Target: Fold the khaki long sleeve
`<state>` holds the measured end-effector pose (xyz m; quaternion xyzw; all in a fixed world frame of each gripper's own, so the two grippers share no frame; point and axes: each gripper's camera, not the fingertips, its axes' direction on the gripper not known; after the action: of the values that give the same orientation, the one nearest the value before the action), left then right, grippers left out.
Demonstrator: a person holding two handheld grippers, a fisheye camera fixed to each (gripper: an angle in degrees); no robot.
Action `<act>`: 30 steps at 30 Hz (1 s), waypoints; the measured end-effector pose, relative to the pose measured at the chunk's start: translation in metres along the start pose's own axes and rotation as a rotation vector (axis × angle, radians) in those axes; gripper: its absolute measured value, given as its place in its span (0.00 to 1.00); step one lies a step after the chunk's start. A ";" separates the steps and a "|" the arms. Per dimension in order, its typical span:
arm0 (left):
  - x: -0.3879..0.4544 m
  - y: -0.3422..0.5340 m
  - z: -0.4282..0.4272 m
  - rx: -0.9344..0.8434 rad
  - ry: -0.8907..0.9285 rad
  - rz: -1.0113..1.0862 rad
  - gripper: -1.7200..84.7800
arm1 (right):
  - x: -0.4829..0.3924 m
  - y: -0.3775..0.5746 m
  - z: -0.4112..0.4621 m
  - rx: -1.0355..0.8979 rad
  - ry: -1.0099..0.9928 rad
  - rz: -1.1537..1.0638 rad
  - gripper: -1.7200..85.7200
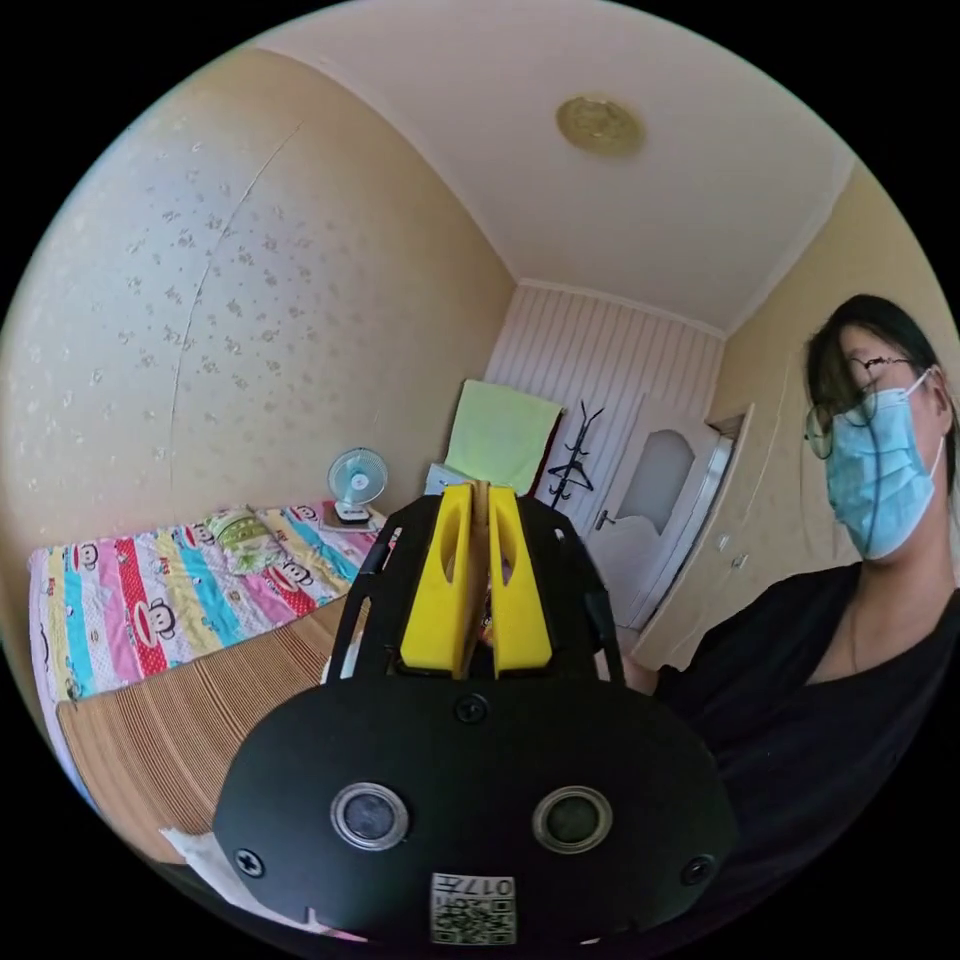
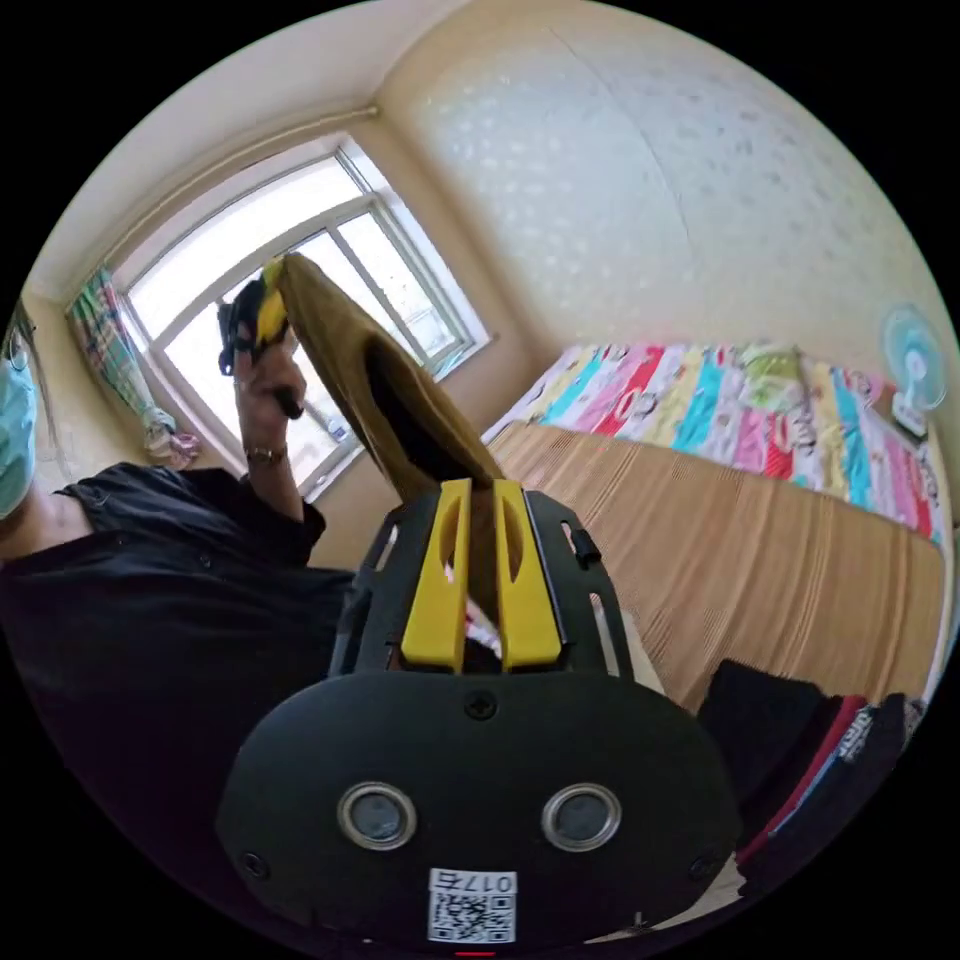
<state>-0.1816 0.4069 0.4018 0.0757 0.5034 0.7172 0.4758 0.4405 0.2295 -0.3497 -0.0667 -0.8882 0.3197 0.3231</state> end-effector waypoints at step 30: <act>-0.019 -0.110 -0.191 0.057 -0.114 0.070 0.06 | 0.053 -0.099 -0.041 -0.006 -0.614 -0.116 0.06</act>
<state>-0.2176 0.2727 0.2295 0.1474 0.4928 0.7134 0.4760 0.4332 0.1902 -0.2368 0.0828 -0.9476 0.3034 0.0571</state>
